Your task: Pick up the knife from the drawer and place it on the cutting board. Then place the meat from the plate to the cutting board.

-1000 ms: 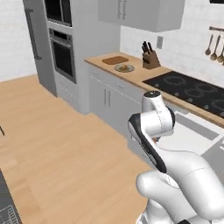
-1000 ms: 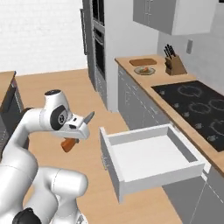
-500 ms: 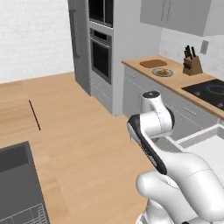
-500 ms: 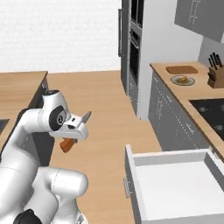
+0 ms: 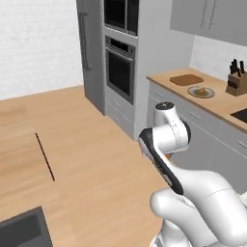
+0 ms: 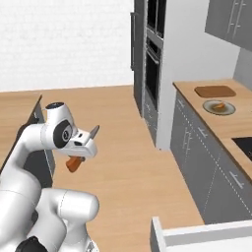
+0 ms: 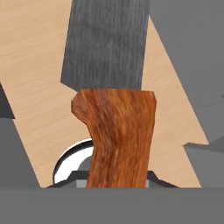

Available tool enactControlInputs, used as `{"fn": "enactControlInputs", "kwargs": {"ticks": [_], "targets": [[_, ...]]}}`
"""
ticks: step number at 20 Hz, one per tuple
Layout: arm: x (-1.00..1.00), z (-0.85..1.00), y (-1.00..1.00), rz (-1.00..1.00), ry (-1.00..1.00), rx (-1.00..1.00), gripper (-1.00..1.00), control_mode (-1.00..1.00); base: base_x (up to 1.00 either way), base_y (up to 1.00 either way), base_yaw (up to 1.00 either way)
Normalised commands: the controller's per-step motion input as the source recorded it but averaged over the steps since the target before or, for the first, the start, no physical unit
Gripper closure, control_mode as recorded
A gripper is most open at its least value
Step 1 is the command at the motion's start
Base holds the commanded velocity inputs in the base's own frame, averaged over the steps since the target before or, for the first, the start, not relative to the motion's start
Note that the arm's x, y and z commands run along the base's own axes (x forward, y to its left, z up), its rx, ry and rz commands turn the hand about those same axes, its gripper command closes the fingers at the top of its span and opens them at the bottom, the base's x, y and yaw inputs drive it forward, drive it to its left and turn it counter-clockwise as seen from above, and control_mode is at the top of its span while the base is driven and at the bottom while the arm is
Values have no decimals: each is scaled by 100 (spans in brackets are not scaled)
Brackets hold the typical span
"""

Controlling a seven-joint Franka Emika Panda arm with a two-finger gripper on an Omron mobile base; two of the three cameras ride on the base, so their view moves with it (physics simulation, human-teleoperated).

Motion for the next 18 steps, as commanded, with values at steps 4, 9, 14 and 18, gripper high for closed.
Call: {"fn": "enactControlInputs", "kwargs": {"ticks": [4,9,14,18], "targets": [[0,0,0,0,0,0,100,100,100,11,-26],[0,0,0,0,0,0,100,100,100,0,-32],[0,0,0,0,0,0,100,100,100,-11,-32],[0,0,0,0,0,0,100,100,98,-39,-34]]}}
